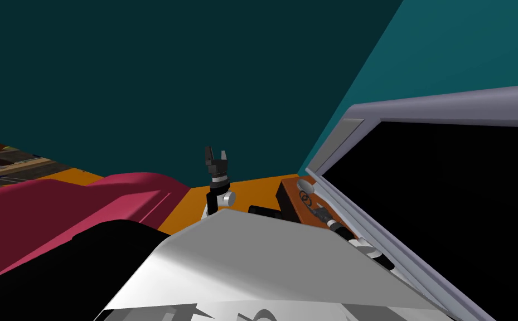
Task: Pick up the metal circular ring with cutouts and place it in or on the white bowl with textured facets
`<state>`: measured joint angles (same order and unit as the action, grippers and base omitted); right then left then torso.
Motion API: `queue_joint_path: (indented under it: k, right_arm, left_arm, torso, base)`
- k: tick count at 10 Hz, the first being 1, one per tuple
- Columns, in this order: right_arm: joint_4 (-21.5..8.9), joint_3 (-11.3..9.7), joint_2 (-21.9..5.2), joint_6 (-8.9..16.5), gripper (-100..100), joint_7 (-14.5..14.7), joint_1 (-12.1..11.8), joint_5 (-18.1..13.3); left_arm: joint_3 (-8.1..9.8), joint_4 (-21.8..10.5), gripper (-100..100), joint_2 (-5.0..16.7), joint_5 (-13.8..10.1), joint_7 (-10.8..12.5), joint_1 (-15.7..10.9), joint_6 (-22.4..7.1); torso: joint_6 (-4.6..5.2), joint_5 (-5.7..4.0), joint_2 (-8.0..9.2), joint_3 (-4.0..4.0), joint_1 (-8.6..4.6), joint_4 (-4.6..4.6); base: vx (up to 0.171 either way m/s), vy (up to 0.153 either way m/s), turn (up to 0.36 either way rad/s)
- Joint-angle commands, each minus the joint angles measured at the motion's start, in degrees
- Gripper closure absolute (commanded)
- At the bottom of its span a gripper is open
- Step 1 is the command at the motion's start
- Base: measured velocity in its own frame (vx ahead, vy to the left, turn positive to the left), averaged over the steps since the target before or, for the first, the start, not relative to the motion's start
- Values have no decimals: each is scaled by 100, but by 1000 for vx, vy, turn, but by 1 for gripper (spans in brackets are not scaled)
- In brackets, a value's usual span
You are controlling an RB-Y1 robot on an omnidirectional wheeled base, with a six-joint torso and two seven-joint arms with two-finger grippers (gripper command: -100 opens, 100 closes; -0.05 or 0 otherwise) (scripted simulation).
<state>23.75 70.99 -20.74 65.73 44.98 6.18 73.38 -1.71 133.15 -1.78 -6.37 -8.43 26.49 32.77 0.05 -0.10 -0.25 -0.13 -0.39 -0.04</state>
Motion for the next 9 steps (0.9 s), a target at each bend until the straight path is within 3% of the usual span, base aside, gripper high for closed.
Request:
queue_joint_path:
  k: [1, 3, 5, 6, 7, 8, 9]
  right_arm:
    - [170, 31, 107, 123, -100, -114, -31, 6]
    - [-184, 246, 108, 360, -100, 49, -15, 173]
    - [-153, 250, 138, 369, -100, 36, -26, 175]
    - [-169, 256, 135, 379, 0, 49, -23, 180]
    - [-167, 255, 135, 378, -100, 48, -23, 179]
    - [-167, 255, 135, 378, 100, 48, -23, 179]
    - [-167, 255, 135, 378, 100, 48, -23, 179]
  left_arm:
    - [0, 0, 0, 0, 0, 0, 0, 0]
    - [0, 0, 0, 0, 0, 0, 0, 0]
    - [0, 0, 0, 0, 0, 0, 0, 0]
    - [0, 0, 0, -1, 0, 0, 0, 0]
    - [-1, 0, 0, -1, 0, 0, 0, 0]
    - [-1, 0, 0, -1, 0, 0, 0, 0]
    - [-1, 0, 0, -1, 0, 0, 0, 0]
  torso:
    - [0, 0, 0, 0, 0, 0]
    - [0, 3, 5, 3, 13, 1]
    - [2, 4, 4, 2, 18, 1]
    - [2, 6, 5, 2, 27, 1]
    - [2, 7, 6, 3, 33, 1]
    - [2, 8, 7, 4, 35, 1]
    - [2, 8, 7, 4, 36, 1]
  base:
    - [11, -57, 37]
    - [5, -59, 108]
    - [7, -31, 25]
    - [0, 0, 0]
    - [0, 0, 0]
    - [0, 0, 0]
    - [0, 0, 0]
